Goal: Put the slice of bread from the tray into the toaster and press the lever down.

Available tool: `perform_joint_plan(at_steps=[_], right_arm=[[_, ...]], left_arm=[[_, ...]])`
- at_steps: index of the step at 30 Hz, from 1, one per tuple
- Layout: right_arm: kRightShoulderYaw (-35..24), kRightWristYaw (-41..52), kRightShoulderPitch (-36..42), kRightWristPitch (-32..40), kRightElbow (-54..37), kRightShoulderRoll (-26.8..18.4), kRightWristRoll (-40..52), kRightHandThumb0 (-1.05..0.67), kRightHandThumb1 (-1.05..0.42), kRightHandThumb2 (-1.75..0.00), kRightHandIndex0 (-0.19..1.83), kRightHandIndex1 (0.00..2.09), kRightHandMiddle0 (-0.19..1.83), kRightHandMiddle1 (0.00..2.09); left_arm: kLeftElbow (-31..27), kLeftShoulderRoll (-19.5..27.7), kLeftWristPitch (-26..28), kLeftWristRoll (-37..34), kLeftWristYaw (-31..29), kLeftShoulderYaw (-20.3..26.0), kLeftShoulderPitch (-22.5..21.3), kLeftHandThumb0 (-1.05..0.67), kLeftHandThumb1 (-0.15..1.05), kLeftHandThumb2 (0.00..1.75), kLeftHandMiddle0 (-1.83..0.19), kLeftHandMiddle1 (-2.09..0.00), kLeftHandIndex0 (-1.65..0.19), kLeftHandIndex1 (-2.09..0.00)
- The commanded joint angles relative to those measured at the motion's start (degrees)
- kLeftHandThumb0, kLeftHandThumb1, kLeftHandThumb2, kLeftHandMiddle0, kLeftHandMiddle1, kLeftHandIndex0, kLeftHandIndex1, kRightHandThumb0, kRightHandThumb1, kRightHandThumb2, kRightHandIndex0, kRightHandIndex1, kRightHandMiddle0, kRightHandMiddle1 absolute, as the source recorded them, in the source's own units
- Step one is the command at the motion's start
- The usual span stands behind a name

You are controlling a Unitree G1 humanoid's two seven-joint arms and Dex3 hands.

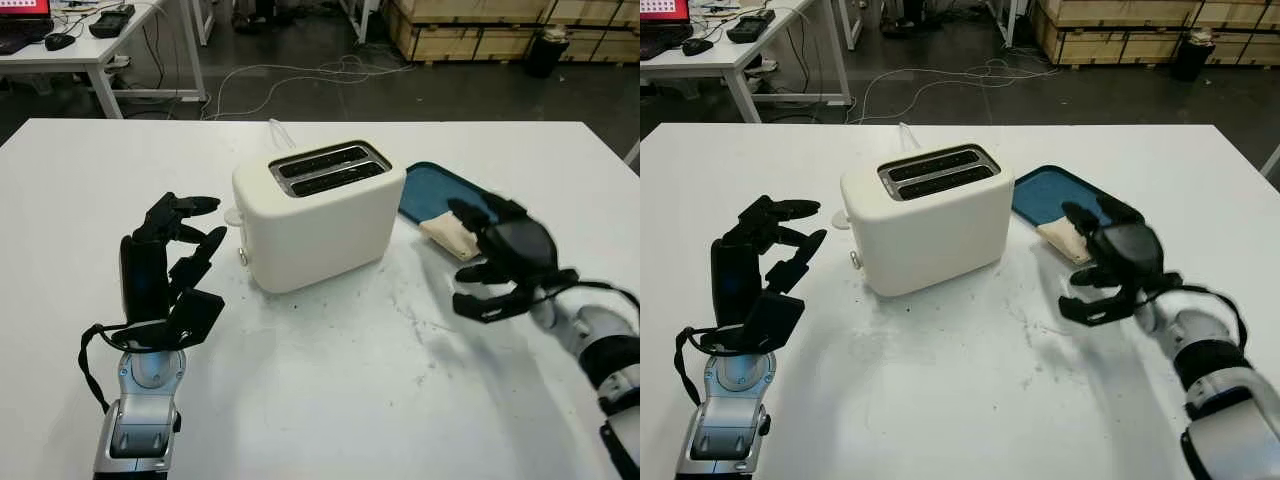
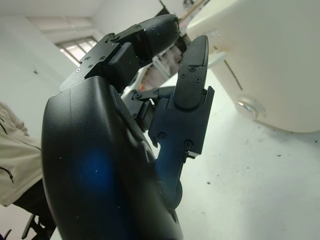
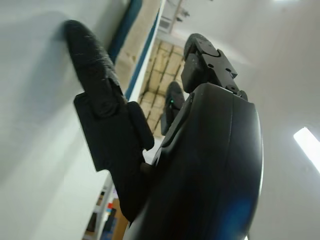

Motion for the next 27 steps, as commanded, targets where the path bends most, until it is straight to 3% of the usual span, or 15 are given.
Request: perform_joint_plan(at_steps=[1,13,18,19,20,21,22,25,27], right_arm=[[1.2,-2.0,-0.9,-0.7,3.0,1.2,-0.7,-0.50,-0.83,-0.01,0.32,0.11,0.34,0.06],[4.3,1.5,-3.1,2.0,8.5,1.7,-0.5,-0.55,-0.82,0.00,0.31,0.11,0.35,0.04],[6.6,-0.8,-3.7,9.3,8.4,2.4,-2.5,-0.54,-0.89,-0.02,0.43,0.20,0.45,0.08],[7.2,-2.6,-3.7,10.8,8.4,2.5,-3.1,-0.50,-0.90,-0.01,0.51,0.30,0.54,0.11],[7.6,-4.5,-3.6,12.0,8.5,2.7,-3.5,-0.48,-0.90,-0.01,0.49,0.68,0.64,0.17],[7.9,-5.7,-3.5,12.9,8.7,2.9,-3.7,-0.45,-0.91,-0.01,0.53,1.20,0.66,0.56],[8.1,-6.6,-3.5,13.7,9.0,3.1,-3.7,-0.43,-0.92,-0.05,0.61,1.52,0.56,1.04],[8.8,-8.2,-3.7,15.7,9.6,3.7,-4.0,-0.45,-0.92,-0.17,0.87,1.72,0.51,1.54],[9.4,-8.4,-3.9,16.2,9.8,3.8,-4.1,-0.46,-0.92,-0.20,0.98,1.74,0.56,1.51]], left_arm=[[-0.2,-0.1,-0.2,0.3,0.5,0.2,-0.2,-0.34,0.92,0.10,-0.59,-1.41,-0.64,-0.82],[-0.7,0.2,-0.8,0.7,0.7,0.4,-0.2,-0.36,0.92,0.12,-0.59,-1.41,-0.64,-0.82],[-0.8,0.2,-0.9,0.5,0.4,0.4,-0.2,-0.34,0.92,0.12,-0.58,-1.43,-0.63,-0.82],[-0.9,0.1,-0.7,0.1,0.3,0.4,-0.2,-0.35,0.92,0.12,-0.57,-1.42,-0.63,-0.83],[-0.8,0.1,-1.0,0.0,0.2,0.4,-0.2,-0.35,0.92,0.12,-0.57,-1.42,-0.63,-0.83],[-0.6,0.3,-1.3,0.2,0.3,0.4,-0.2,-0.34,0.92,0.12,-0.57,-1.42,-0.63,-0.83],[-0.7,0.4,-1.0,0.8,0.5,0.4,-0.2,-0.35,0.92,0.12,-0.57,-1.42,-0.63,-0.83],[-0.7,0.3,-1.0,1.0,0.5,0.4,-0.1,-0.35,0.92,0.12,-0.58,-1.42,-0.63,-0.83],[-0.6,0.3,-1.1,0.9,0.5,0.4,-0.1,-0.36,0.92,0.12,-0.58,-1.42,-0.63,-0.82]])
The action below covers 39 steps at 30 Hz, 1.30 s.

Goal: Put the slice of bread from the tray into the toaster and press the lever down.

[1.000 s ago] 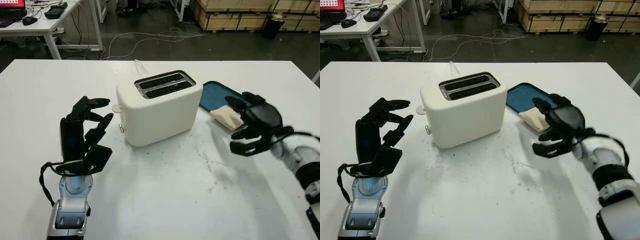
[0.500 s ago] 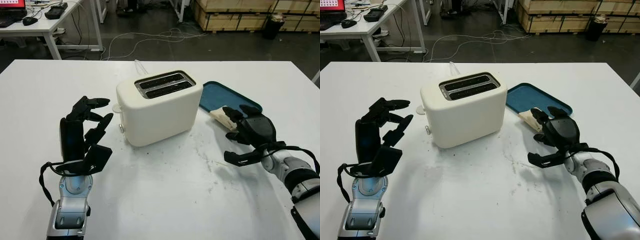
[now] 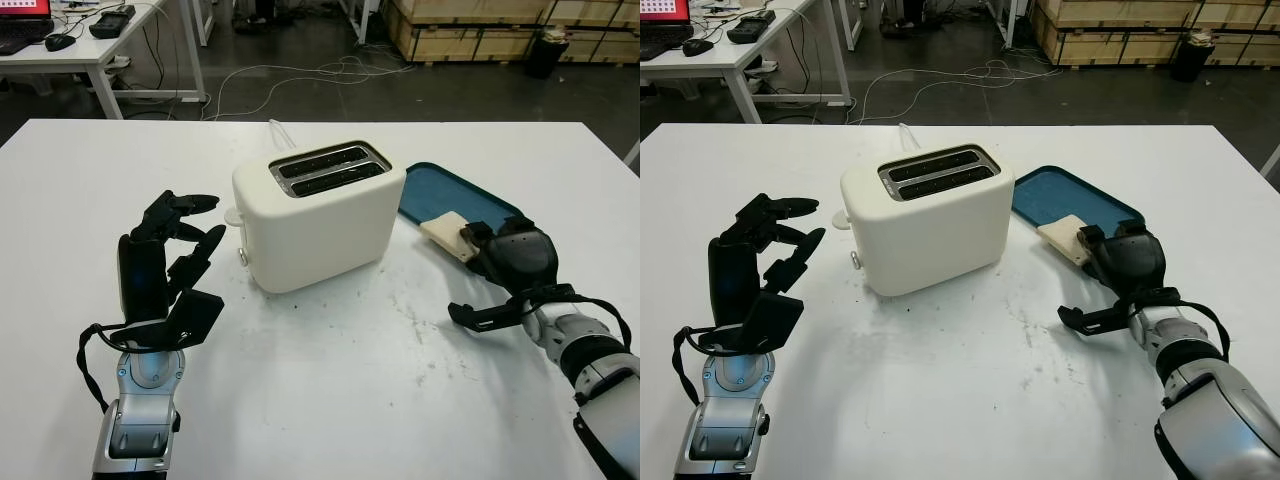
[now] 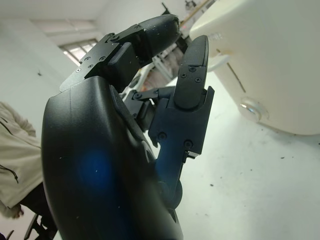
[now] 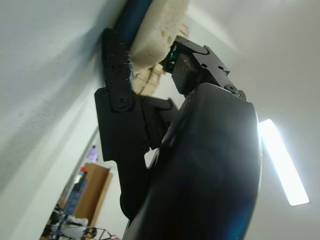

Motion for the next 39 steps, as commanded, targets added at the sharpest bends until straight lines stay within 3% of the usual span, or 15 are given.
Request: perform_joint_plan(at_steps=[1,7,15,20,29,39], right_arm=[[1.2,0.0,0.3,1.4,0.9,0.7,-1.2,-0.48,-0.92,-0.22,1.04,1.74,0.59,1.54],[2.9,-0.7,-0.1,1.6,0.9,0.4,-1.7,-0.51,-0.92,-0.28,1.12,1.75,0.59,1.74],[1.8,-2.0,0.2,-2.3,1.0,0.3,0.6,-0.53,-0.92,-0.22,1.05,1.75,0.62,1.75],[-1.0,2.8,0.2,-5.7,0.3,0.4,3.5,-0.53,-0.92,-0.30,0.97,1.75,0.57,1.75],[-5.5,9.2,0.3,-10.6,-0.5,0.1,7.9,-0.54,-0.92,-0.48,1.06,1.75,0.67,1.75],[-9.0,13.4,0.3,-13.2,-1.5,-0.4,10.7,-0.53,-0.92,-0.55,1.04,1.75,0.64,1.75]], left_arm=[[-0.2,0.3,-0.7,0.4,0.4,0.2,-0.1,-0.35,0.92,0.12,-0.58,-1.42,-0.63,-0.82],[-0.4,0.4,-0.7,0.6,0.3,0.1,0.1,-0.34,0.92,0.12,-0.58,-1.41,-0.63,-0.82],[-0.8,0.2,0.6,0.8,0.2,0.0,0.2,-0.37,0.92,0.12,-0.58,-1.40,-0.63,-0.82],[-0.4,0.0,-0.2,-0.2,0.0,0.2,0.1,-0.34,0.92,0.11,-0.57,-1.40,-0.63,-0.81],[-0.6,0.0,0.7,0.4,0.0,0.1,0.2,-0.35,0.92,0.12,-0.57,-1.40,-0.63,-0.82],[0.0,0.1,0.1,0.2,0.2,0.1,-0.1,-0.33,0.92,0.11,-0.59,-1.41,-0.63,-0.81]])
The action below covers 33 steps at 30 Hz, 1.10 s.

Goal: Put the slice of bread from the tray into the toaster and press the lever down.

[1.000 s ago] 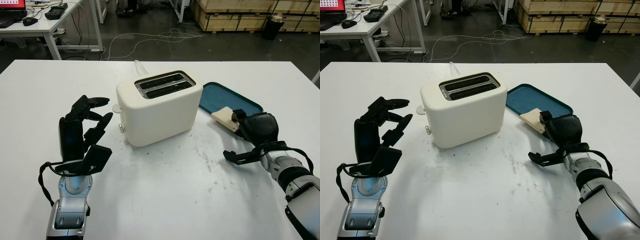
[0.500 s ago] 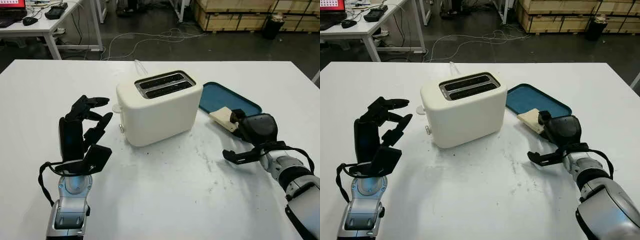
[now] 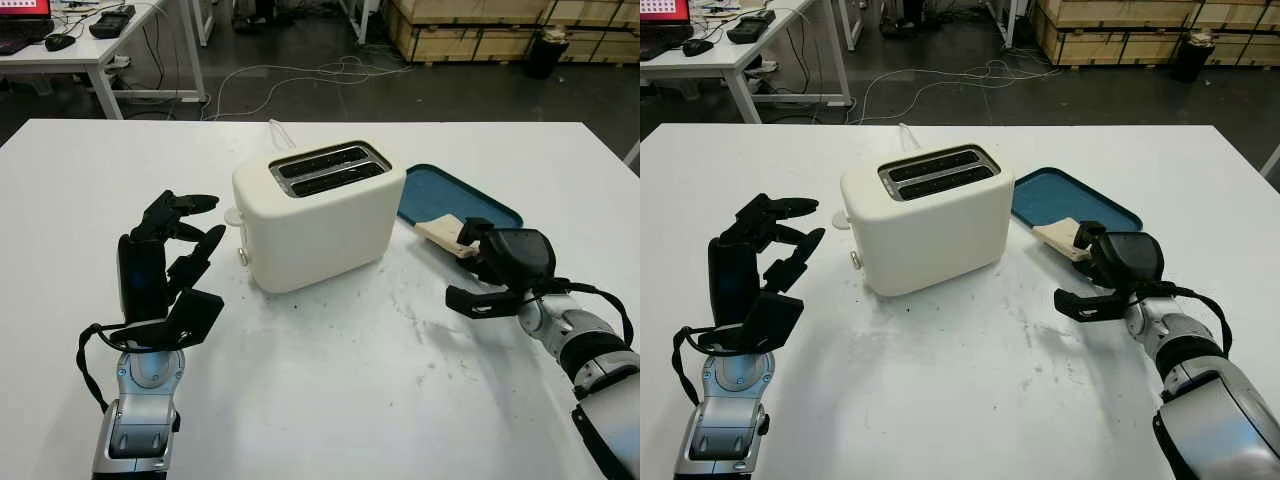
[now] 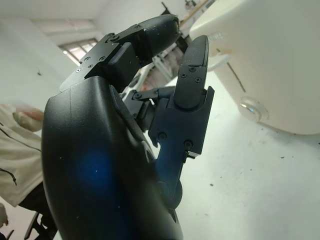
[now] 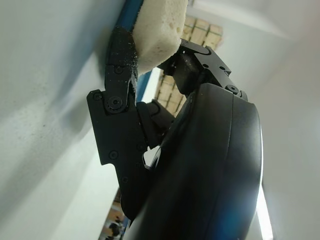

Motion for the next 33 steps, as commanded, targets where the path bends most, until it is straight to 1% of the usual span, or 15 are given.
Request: perform_joint_plan(at_steps=[1,10,13,15,20,23,27,29,30,31,33], right_arm=[[-0.6,-0.1,0.4,-1.4,-0.5,-0.5,0.7,-0.52,-0.92,-0.55,1.04,1.75,0.64,1.75],[-0.8,-4.6,-0.6,-1.6,-1.2,-1.9,-0.1,-0.49,-0.92,-0.61,1.06,1.75,0.63,1.75],[-1.2,-6.0,-1.2,-1.8,-1.9,-2.9,-0.1,-0.50,-0.92,-0.66,1.03,1.75,0.60,1.75],[-1.8,-7.1,-1.8,-1.6,-2.6,-3.6,-0.1,-0.50,-0.92,-0.67,0.97,1.75,0.57,1.75],[-4.1,-5.1,-3.2,-1.9,-4.7,-5.1,1.2,-0.52,-0.92,-0.68,0.93,1.75,0.54,1.75],[-4.6,-3.9,-3.8,-1.6,-5.9,-6.0,0.7,-0.53,-0.92,-0.68,0.89,1.75,0.55,1.75],[-5.4,-3.8,-4.1,-3.0,-6.4,-6.4,1.0,-0.53,-0.92,-0.60,0.91,1.75,0.56,1.75],[-5.5,-3.6,-4.2,-3.7,-6.6,-6.7,0.9,-0.53,-0.92,-0.60,0.92,1.75,0.55,1.75],[-5.5,-3.6,-4.4,-4.2,-6.5,-6.9,0.7,-0.54,-0.92,-0.61,0.92,1.75,0.55,1.75],[-5.5,-3.4,-4.6,-4.5,-6.6,-7.3,0.6,-0.55,-0.92,-0.65,0.92,1.75,0.55,1.75],[-6.5,-0.6,-5.2,-4.7,-6.7,-7.6,1.9,-0.55,-0.92,-0.70,0.89,1.75,0.54,1.75]], left_arm=[[0.1,0.1,0.0,0.5,0.3,0.1,-0.1,-0.33,0.92,0.11,-0.59,-1.41,-0.63,-0.81],[0.2,0.1,0.2,1.2,0.6,-0.1,-0.3,-0.33,0.92,0.11,-0.59,-1.40,-0.63,-0.81],[0.1,0.2,0.3,1.2,0.5,-0.1,-0.2,-0.31,0.92,0.11,-0.58,-1.39,-0.63,-0.81],[0.1,0.0,0.2,0.5,0.2,0.0,-0.2,-0.31,0.92,0.11,-0.58,-1.39,-0.63,-0.81],[-0.1,0.0,0.7,1.2,0.5,-0.1,0.0,-0.33,0.92,0.11,-0.58,-1.39,-0.63,-0.80],[-0.5,0.0,1.3,1.4,0.4,-0.1,0.1,-0.34,0.92,0.11,-0.59,-1.38,-0.63,-0.80],[-0.1,0.1,0.7,1.0,0.5,-0.1,0.0,-0.33,0.92,0.11,-0.59,-1.38,-0.64,-0.80],[0.0,0.1,0.6,0.8,0.5,-0.1,0.0,-0.33,0.92,0.11,-0.59,-1.39,-0.64,-0.80],[0.1,0.1,0.4,0.8,0.5,-0.1,0.0,-0.33,0.92,0.11,-0.59,-1.39,-0.64,-0.80],[0.1,0.1,0.5,0.8,0.5,-0.1,0.0,-0.32,0.92,0.11,-0.59,-1.40,-0.64,-0.80],[-0.1,0.1,0.7,0.9,0.5,-0.1,0.1,-0.33,0.92,0.11,-0.58,-1.40,-0.64,-0.80]])
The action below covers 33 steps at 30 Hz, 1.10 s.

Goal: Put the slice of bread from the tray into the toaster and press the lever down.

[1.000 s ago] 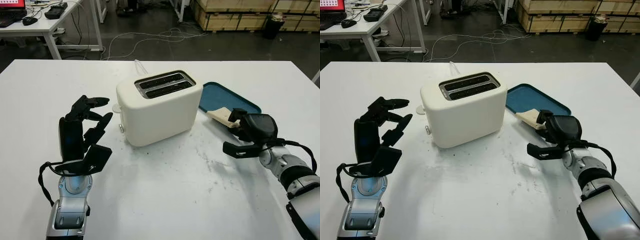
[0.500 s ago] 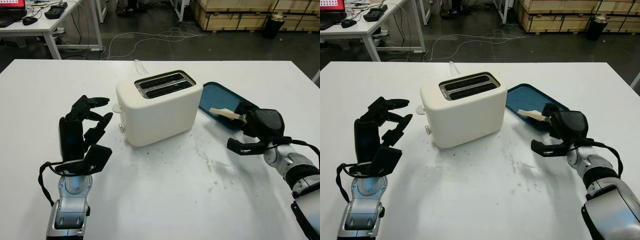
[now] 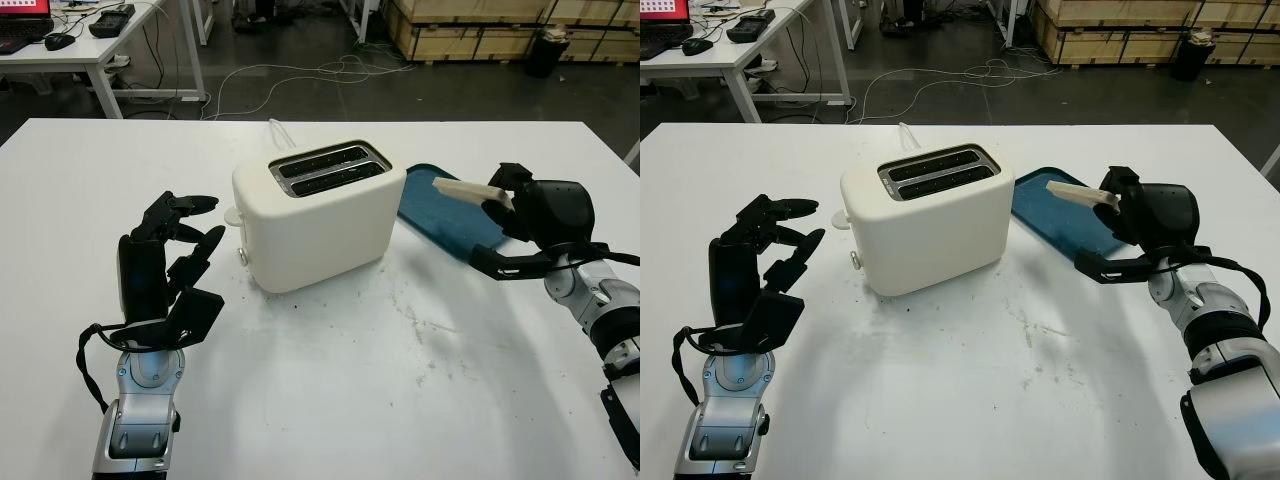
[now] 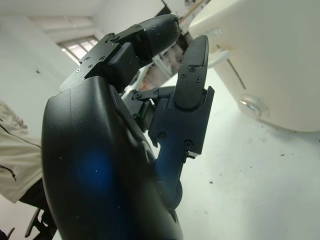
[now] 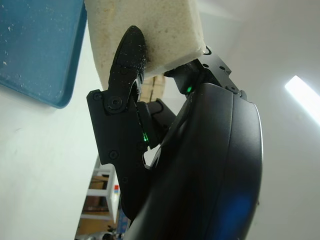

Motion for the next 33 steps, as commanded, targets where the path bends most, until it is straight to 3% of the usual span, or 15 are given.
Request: perform_joint_plan(at_steps=[1,4,8,15,20,21,25,33], right_arm=[[-2.0,3.2,-2.3,-1.0,-0.9,-1.3,2.7,-0.56,-0.92,-0.67,0.89,1.75,0.55,1.74],[-4.7,9.4,-4.4,-3.5,-1.3,-2.7,5.8,-0.58,-0.92,-0.60,0.87,1.75,0.60,1.56],[-6.7,21.5,-9.4,-10.4,-0.5,-5.8,9.5,-0.59,-0.92,-0.59,0.72,1.75,0.49,1.66],[-11.0,46.0,-21.5,-13.9,1.1,-6.9,17.8,-0.61,-0.92,-0.43,0.81,1.75,0.61,1.74],[-11.2,57.0,-31.9,-11.1,2.0,-5.3,18.9,-0.62,-0.92,-0.33,0.88,1.75,0.68,1.72],[-10.9,57.9,-33.5,-11.4,1.9,-4.8,18.7,-0.66,-0.92,-0.32,0.89,1.75,0.73,1.66],[-9.0,60.9,-39.1,-7.6,1.1,-1.4,17.1,-0.55,-0.92,-0.24,0.94,1.73,0.92,1.44],[-6.1,65.4,-43.0,-7.2,3.3,7.1,16.1,-0.50,-0.92,-0.30,1.05,1.74,0.88,1.72]], left_arm=[[-0.1,0.1,0.1,0.9,0.5,-0.1,0.1,-0.33,0.92,0.11,-0.58,-1.40,-0.64,-0.80],[-0.3,0.1,0.3,1.0,0.4,0.0,0.2,-0.34,0.92,0.11,-0.59,-1.40,-0.64,-0.80],[-0.5,0.1,0.6,1.3,0.5,-0.1,0.2,-0.34,0.92,0.11,-0.59,-1.39,-0.64,-0.79],[-0.4,0.2,0.4,1.3,0.5,-0.1,0.2,-0.33,0.92,0.11,-0.59,-1.39,-0.64,-0.79],[-0.1,0.1,-0.2,0.6,0.5,0.0,0.1,-0.31,0.92,0.11,-0.59,-1.39,-0.64,-0.80],[-0.1,0.1,-0.1,0.8,0.5,0.0,0.1,-0.32,0.92,0.11,-0.59,-1.39,-0.64,-0.80],[-0.3,0.1,0.2,0.9,0.5,0.0,0.2,-0.32,0.92,0.11,-0.58,-1.39,-0.63,-0.80],[-0.3,0.2,0.1,0.9,0.5,0.0,0.3,-0.32,0.92,0.11,-0.59,-1.39,-0.64,-0.80]])
